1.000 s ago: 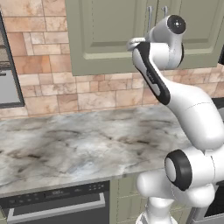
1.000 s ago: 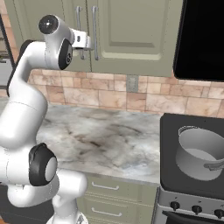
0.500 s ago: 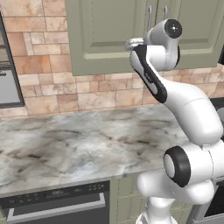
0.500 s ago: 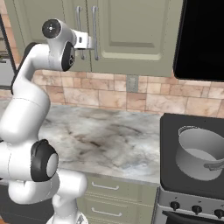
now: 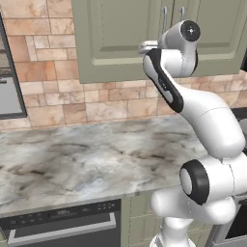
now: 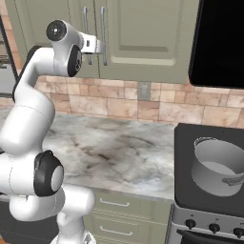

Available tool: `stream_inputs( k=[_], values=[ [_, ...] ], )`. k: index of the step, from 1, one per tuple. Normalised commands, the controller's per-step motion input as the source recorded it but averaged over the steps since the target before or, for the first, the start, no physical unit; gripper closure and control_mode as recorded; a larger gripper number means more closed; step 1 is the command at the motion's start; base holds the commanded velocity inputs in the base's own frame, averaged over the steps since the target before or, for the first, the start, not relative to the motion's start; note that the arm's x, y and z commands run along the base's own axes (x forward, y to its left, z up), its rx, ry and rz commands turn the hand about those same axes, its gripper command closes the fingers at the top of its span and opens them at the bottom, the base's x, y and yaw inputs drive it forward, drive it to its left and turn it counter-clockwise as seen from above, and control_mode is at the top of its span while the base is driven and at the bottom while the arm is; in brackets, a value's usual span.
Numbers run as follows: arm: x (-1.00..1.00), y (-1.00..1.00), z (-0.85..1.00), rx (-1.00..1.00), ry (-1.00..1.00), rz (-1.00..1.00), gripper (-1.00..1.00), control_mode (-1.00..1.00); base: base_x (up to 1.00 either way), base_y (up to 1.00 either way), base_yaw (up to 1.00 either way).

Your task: Open the cabinet and move the ladle to the pot. Then close the cabinet.

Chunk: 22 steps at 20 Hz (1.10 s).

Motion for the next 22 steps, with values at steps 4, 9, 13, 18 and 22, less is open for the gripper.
stream_inputs(
  k=[4,9,13,18,22],
  values=[
    [0.28,0.00,-0.01,0.03,0.00,0.00,-1.00,-1.00,0.00,0.00,0.00],
    [0.08,0.24,-0.10,0.02,0.00,0.00,1.00,-1.00,0.00,0.00,0.00],
    [0.00,0.35,-0.07,0.01,0.00,0.03,1.00,-1.00,0.00,0.00,0.00],
    [-0.01,0.40,-0.04,0.01,0.00,0.07,1.00,-1.00,0.00,0.00,0.00],
    [-0.45,0.41,0.00,0.00,0.00,0.11,1.00,-1.00,0.00,0.00,0.00]
  ],
)
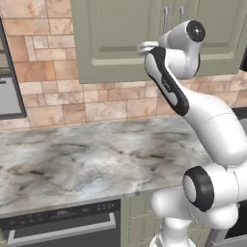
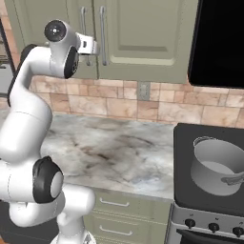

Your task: Open the cabinet and move the ladle to the pot. Then close the cabinet.

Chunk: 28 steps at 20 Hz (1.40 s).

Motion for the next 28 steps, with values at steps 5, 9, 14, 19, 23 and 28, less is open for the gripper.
stream_inputs(
  k=[5,9,14,19,23,28],
  values=[
    [-0.94,0.53,0.00,0.00,0.00,0.10,1.00,-1.00,0.00,0.00,0.00],
    [-1.00,0.58,0.00,0.00,0.00,0.06,1.00,-1.00,0.00,0.00,0.00],
    [-1.00,0.68,0.00,0.00,0.00,0.03,1.00,-1.00,0.00,0.00,0.00],
    [-0.99,0.77,0.02,0.00,0.02,0.02,1.00,-1.00,0.00,0.00,0.00],
    [-0.77,0.83,0.01,0.00,0.08,0.00,1.00,-1.00,0.00,0.00,0.00],
    [-0.47,0.74,0.00,0.00,0.07,0.00,1.00,-1.00,0.00,0.00,0.00]
  ],
)
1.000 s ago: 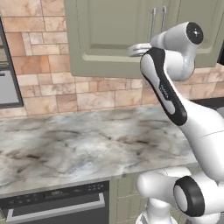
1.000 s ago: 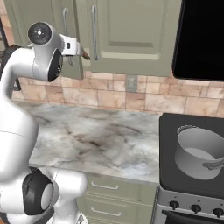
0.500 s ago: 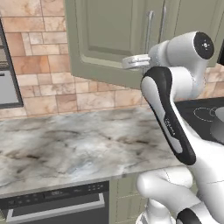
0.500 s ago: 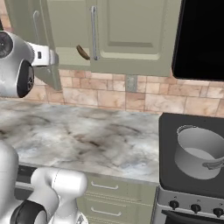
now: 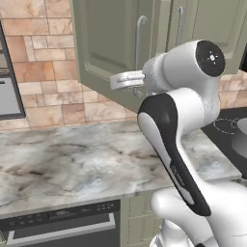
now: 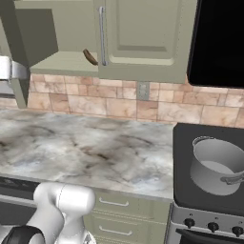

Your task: Open the cabinet and move the ladle to the pot. Then close the cabinet.

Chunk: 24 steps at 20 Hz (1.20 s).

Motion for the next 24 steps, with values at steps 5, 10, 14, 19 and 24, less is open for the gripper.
stream_inputs(
  k=[5,10,14,19,24],
  values=[
    [-0.08,0.42,0.00,0.00,0.08,0.00,1.00,-1.00,0.00,0.00,0.00],
    [-0.22,0.00,0.00,0.00,0.03,0.00,-1.00,-1.00,0.00,0.00,0.00],
    [-0.52,-0.21,0.00,0.00,0.01,0.00,-1.00,-1.00,0.00,0.00,0.00],
    [-0.88,-0.68,0.01,0.00,0.00,-0.01,-1.00,-1.00,0.00,0.00,0.00],
    [-0.84,-0.99,0.11,0.00,0.00,-0.04,-1.00,-1.00,0.00,0.00,0.00]
  ],
)
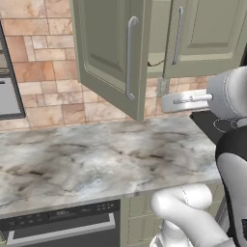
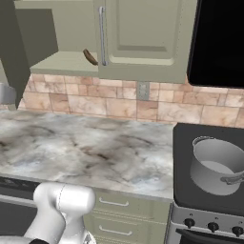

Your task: Open the cabinet and move the ladle to the pot. Then close the cabinet.

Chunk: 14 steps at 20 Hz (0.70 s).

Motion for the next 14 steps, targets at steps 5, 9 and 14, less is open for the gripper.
stream_inputs(
  k=[5,9,14],
  values=[
    [-0.17,-0.98,0.11,0.00,0.00,-0.03,-1.00,-1.00,0.00,0.00,0.00],
    [0.27,-0.86,0.00,0.00,0.00,-0.02,-1.00,-1.00,0.00,0.00,0.00],
    [0.67,-0.60,0.00,0.03,0.00,0.00,-1.00,-1.00,0.00,0.00,0.00]
  ],
)
